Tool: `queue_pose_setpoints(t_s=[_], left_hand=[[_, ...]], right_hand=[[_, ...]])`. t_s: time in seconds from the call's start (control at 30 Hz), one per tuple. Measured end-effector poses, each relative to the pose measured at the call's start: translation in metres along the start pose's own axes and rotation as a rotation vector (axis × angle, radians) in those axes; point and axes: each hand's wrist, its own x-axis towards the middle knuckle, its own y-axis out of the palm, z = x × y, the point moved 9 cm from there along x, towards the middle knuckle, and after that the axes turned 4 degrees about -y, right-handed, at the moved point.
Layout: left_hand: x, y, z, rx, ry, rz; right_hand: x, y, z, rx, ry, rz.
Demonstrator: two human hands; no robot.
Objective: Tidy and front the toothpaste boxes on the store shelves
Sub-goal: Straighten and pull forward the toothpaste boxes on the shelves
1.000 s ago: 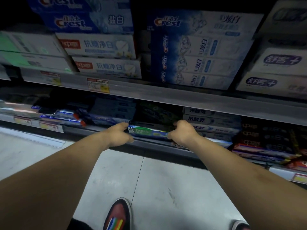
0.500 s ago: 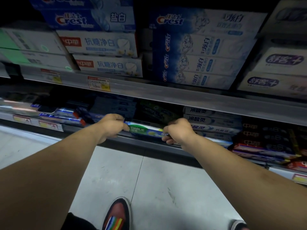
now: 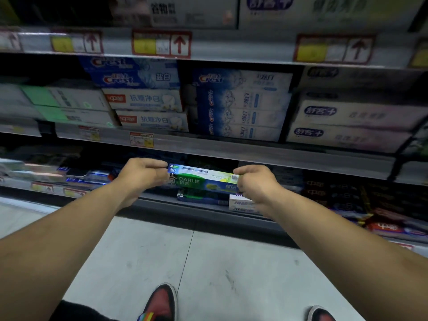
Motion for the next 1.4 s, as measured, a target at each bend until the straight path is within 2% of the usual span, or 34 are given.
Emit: queue_pose_setpoints(t_s=[0.2,0.4,0.67,1.0,1.17,1.4], left_hand=[[-0.038,0.028,-0.031,-0.067,0.062,0.064],[-0.058,0.089,-0.079,-0.226,0.164,0.186],[-0.091,0.193,-0.134,-0.287,0.268,0.325],[-0.118,0.309,-0.167,-0.217,0.365,0.384],[-0.144,0.359,-0.175,-0.135,0.466,0.483],[-0.169,0.409,-0.188,-0.1,0.52,0.544]], right_hand=[[-0.03,-0.068,0.024,0.133,-0.041,-0.062],[-0.051,-0.156,0.045,0.205,-0.087,-0.267],[-0.075,-0.258,0.039,0.314,-0.081,-0.492],[-0.104,-0.358,0.015,0.512,-0.092,-0.76],[-0.12,-0.393,-0.001,0.642,-0.055,-0.869],[-0.135,-0.445,-0.013,0.65,-0.088,-0.986]])
